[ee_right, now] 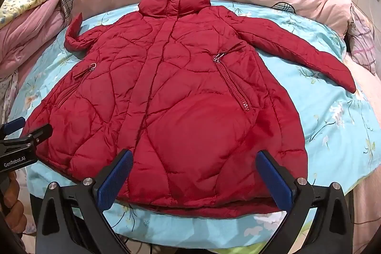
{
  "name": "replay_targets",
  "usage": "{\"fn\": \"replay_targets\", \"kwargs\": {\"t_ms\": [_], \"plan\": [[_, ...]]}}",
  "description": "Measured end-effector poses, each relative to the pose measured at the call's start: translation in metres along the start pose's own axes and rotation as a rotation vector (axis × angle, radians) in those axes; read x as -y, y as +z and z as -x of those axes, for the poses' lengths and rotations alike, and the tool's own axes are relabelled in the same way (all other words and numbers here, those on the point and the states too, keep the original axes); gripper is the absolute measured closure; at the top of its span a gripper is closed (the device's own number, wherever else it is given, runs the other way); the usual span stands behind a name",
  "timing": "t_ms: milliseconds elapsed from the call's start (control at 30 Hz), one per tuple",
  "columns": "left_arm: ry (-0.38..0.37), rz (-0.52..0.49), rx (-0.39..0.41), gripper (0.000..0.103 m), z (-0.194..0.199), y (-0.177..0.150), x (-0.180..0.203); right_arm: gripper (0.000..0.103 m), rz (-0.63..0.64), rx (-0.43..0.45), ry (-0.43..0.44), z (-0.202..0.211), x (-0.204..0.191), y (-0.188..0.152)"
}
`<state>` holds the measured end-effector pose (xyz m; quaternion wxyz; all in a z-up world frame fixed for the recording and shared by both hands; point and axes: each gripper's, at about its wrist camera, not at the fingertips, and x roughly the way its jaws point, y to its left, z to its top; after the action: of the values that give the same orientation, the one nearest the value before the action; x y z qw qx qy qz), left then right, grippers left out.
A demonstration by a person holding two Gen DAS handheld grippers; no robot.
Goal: Fold large clothes
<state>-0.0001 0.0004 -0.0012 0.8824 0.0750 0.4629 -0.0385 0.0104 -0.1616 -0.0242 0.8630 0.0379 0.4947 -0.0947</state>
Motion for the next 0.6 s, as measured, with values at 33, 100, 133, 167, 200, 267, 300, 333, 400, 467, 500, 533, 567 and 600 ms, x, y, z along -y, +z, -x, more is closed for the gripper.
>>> {"fn": "replay_targets", "kwargs": {"t_ms": [33,100,133,167,200,267,300,333,400,467,500,533,567,600], "plan": [[0.001,0.0,0.0,0.001,-0.0002,-0.0003,0.0001,0.0,-0.001,0.001,0.002,0.0003,0.0006,-0.0005],[-0.001,0.0,0.011,0.001,-0.0028,-0.0003,-0.0032,0.0,-0.001,0.003,0.002,0.0004,0.0001,-0.0007],[-0.004,-0.002,0.012,0.001,-0.0014,-0.0011,-0.0053,0.0,-0.002,0.003,0.002,0.0007,0.0002,-0.0007],[-0.003,-0.003,0.013,0.001,-0.0019,-0.0013,-0.006,0.0,-0.003,0.003,0.004,0.0006,0.0001,-0.0006],[-0.001,-0.004,0.014,0.001,-0.0027,-0.0014,-0.0068,0.0,-0.005,0.004,0.006,0.0011,0.0003,-0.0002],[-0.004,-0.001,0.012,0.001,-0.0012,0.0008,-0.0052,0.0,-0.008,0.008,0.008,0.001,-0.0009,0.0016],[-0.005,-0.001,0.012,0.001,-0.0017,0.0008,-0.0061,0.0,-0.009,0.009,0.009,-0.0001,-0.0022,0.0026],[-0.005,0.002,0.011,0.001,-0.0011,0.0009,-0.0052,0.0,-0.011,0.011,0.011,-0.0012,-0.0026,0.0024],[-0.006,0.002,0.011,0.001,-0.0017,0.0007,-0.0055,0.0,-0.013,0.013,0.014,0.0011,0.0001,0.0034],[-0.005,0.005,0.011,0.001,-0.0007,0.0009,-0.0032,0.0,-0.012,0.014,0.015,0.0028,0.001,0.0033],[-0.005,0.004,0.012,0.001,-0.0006,0.0009,-0.0032,0.0,-0.013,0.015,0.017,0.0027,0.0011,0.004],[-0.003,0.004,0.012,0.001,-0.0009,0.0007,-0.0032,0.0,-0.016,0.019,0.022,0.0042,0.0023,0.0043],[-0.003,0.005,0.011,0.001,-0.0008,0.0006,-0.003,0.0,-0.016,0.023,0.023,0.005,0.0027,0.0042],[-0.002,0.005,0.008,0.001,0.0007,0.001,-0.0033,0.0,-0.018,0.025,0.026,0.0051,0.0027,0.0043]]}}
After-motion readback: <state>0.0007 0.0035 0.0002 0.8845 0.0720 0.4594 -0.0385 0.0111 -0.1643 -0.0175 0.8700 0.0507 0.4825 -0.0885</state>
